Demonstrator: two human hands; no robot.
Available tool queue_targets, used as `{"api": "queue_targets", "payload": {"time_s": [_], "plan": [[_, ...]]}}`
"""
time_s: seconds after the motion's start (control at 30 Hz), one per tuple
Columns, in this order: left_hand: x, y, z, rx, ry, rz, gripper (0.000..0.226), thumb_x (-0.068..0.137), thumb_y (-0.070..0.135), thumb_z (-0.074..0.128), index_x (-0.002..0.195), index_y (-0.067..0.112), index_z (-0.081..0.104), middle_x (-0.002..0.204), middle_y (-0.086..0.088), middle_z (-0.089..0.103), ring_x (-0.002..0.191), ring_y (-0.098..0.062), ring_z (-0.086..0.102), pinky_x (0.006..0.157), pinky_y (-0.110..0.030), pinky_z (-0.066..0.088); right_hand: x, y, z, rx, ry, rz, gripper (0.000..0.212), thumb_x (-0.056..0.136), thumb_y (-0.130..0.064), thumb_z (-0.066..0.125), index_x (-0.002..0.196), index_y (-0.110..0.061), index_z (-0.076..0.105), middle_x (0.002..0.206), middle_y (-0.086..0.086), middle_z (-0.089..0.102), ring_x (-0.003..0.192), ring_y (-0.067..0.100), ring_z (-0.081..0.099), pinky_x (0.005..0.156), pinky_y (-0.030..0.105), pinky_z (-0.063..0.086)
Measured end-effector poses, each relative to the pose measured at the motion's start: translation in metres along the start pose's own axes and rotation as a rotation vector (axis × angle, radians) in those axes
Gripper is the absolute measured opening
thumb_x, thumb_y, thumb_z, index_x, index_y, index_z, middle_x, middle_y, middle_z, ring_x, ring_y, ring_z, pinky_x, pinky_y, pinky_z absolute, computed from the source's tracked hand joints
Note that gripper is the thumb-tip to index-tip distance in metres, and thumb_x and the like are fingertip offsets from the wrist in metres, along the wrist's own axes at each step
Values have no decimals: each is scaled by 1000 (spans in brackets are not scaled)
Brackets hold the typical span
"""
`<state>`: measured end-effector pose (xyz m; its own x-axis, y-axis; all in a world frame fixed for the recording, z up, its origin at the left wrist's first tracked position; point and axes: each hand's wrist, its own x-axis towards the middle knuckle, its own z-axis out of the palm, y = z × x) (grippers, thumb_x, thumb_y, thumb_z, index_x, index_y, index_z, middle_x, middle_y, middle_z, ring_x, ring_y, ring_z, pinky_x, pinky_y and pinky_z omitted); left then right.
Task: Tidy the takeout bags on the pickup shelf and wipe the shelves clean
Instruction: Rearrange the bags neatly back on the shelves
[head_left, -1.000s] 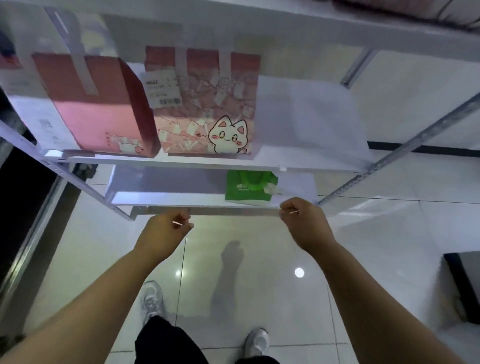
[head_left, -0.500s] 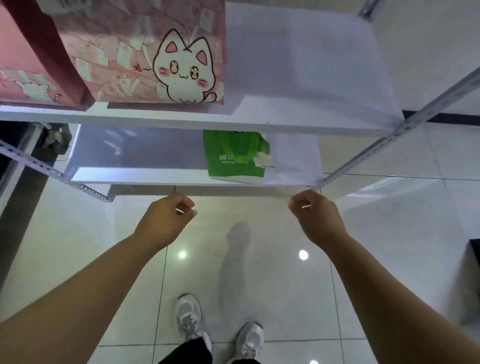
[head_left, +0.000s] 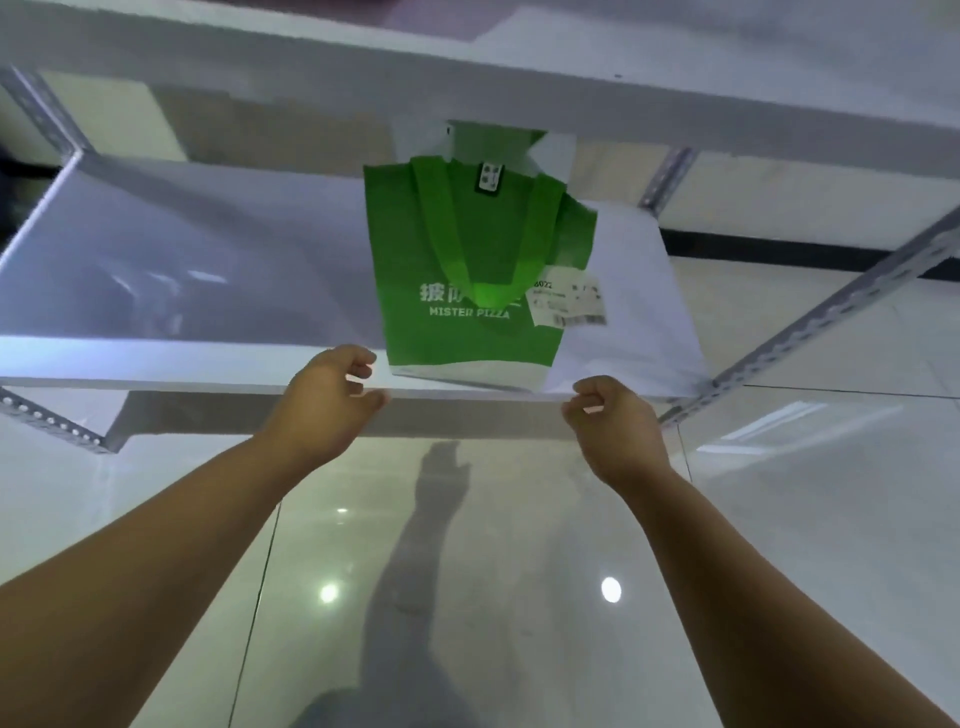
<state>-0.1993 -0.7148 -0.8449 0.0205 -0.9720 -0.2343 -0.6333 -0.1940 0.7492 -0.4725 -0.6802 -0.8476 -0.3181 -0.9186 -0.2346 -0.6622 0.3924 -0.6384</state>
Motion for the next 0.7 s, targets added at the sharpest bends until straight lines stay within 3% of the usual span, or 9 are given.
{"api": "queue_targets", "payload": {"time_s": [0.13,0.23,0.3,0.47,0.57,0.7], "plan": [[26,-23,25,-1,31,44,60,85,24,67,137,12,38,137,-5,45,110,-19,51,84,-33,45,26,9,24,34,9,-27,49,87,-29,60,133,-21,46,128,-5,57,94,10,52,79,23,39],[43,-32,36,38,31,96,65,87,27,63,142,17,31,146,-3,38,128,-24,43,101,-39,39,38,10,37,44,19,-68,58,89,-27,59,142,-20,34,139,-4,48,115,17,52,97,31,42],[50,-33,42,-4,6,158,60,88,23,63,140,26,34,143,1,42,128,-22,43,97,-34,38,42,9,42,49,23,-110,57,90,-26,58,142,-22,35,139,-4,48,122,20,49,102,38,41],[54,-31,47,-92,44,201,46,88,13,61,130,25,47,121,3,58,113,-17,55,84,-28,41,46,6,49,136,41,-152,39,89,-17,57,125,-33,52,113,-5,64,93,15,61,74,24,44],[46,-29,48,-76,67,199,34,87,10,62,118,23,58,97,9,61,82,-2,61,63,-13,39,42,11,47,112,131,-128,30,88,-14,58,115,-27,60,95,-10,62,71,2,55,57,15,38],[28,-27,51,-74,94,161,26,84,5,63,106,20,67,84,7,63,72,3,58,58,-12,35,29,21,39,14,188,-127,11,88,-14,59,98,-14,65,88,-3,62,77,17,54,59,23,35]]}}
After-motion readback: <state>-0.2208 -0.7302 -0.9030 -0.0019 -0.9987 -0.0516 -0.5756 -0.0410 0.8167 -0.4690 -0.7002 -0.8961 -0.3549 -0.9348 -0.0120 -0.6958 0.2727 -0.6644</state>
